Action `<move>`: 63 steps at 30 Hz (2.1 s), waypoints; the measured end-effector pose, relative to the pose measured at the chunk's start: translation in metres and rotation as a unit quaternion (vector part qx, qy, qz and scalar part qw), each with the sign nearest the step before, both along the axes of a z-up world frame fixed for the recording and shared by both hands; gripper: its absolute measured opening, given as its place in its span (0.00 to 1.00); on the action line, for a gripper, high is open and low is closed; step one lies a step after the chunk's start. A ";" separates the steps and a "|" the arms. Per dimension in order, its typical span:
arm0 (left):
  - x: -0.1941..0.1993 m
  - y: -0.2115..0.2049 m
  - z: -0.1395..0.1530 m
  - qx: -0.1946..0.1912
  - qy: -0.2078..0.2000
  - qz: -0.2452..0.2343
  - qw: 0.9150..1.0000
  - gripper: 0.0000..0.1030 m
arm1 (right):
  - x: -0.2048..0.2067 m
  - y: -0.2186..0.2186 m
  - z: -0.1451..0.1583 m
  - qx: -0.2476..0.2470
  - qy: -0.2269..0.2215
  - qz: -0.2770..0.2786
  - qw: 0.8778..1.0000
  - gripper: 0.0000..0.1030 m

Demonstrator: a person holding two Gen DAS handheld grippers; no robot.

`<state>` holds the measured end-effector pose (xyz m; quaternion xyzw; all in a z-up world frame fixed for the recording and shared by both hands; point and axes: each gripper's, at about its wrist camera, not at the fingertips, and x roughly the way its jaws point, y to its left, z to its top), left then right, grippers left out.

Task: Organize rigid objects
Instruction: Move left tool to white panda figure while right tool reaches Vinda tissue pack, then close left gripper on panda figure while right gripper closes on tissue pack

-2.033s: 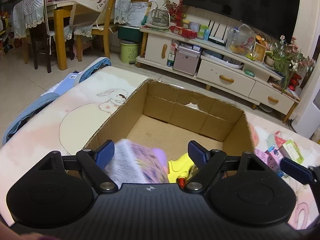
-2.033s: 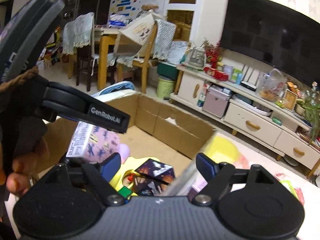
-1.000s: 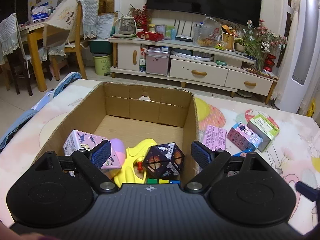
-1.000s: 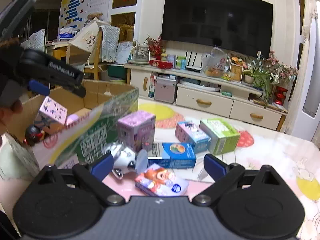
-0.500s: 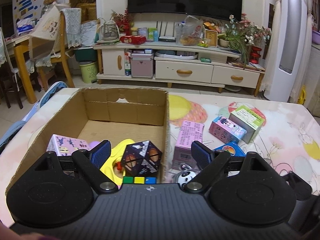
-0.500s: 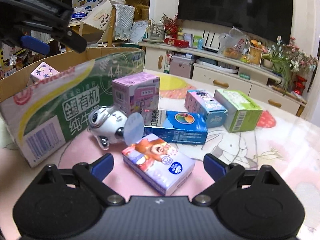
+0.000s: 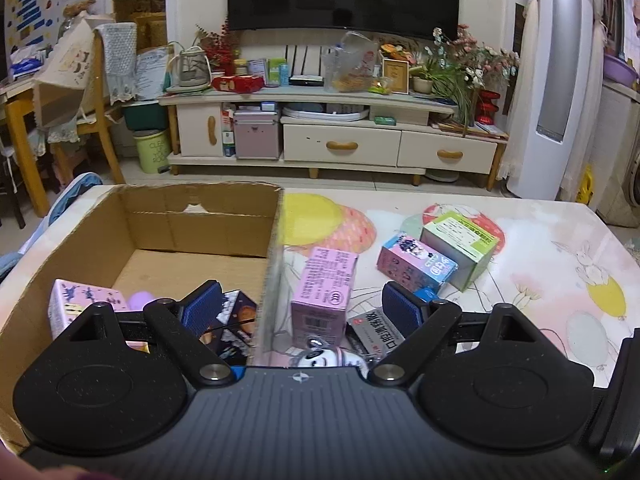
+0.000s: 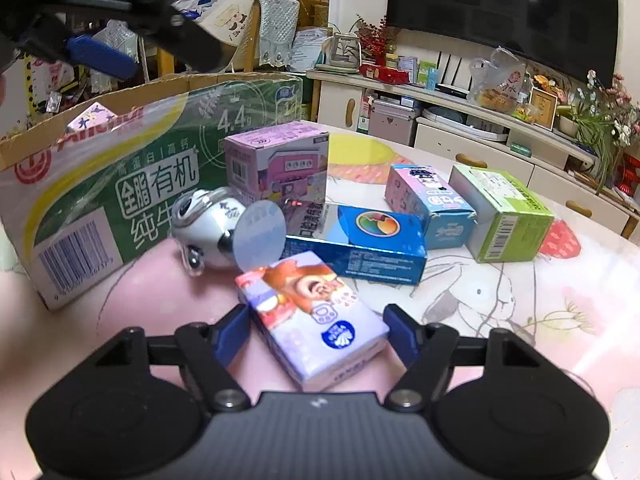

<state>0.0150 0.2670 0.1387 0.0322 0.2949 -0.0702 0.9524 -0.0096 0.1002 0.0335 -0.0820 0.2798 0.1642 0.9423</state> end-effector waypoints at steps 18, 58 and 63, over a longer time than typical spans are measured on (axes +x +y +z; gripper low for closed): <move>-0.027 -0.040 -0.030 0.040 -0.028 0.006 0.999 1.00 | 0.007 -0.076 0.004 0.016 0.007 -0.108 0.994 0.54; -0.027 -0.073 -0.098 0.028 0.000 -0.020 0.999 1.00 | 0.005 -0.121 0.010 0.043 0.007 -0.159 0.986 0.81; -0.035 -0.068 -0.094 0.072 -0.013 -0.040 0.997 1.00 | 0.006 -0.121 0.009 0.048 0.011 -0.160 0.986 0.82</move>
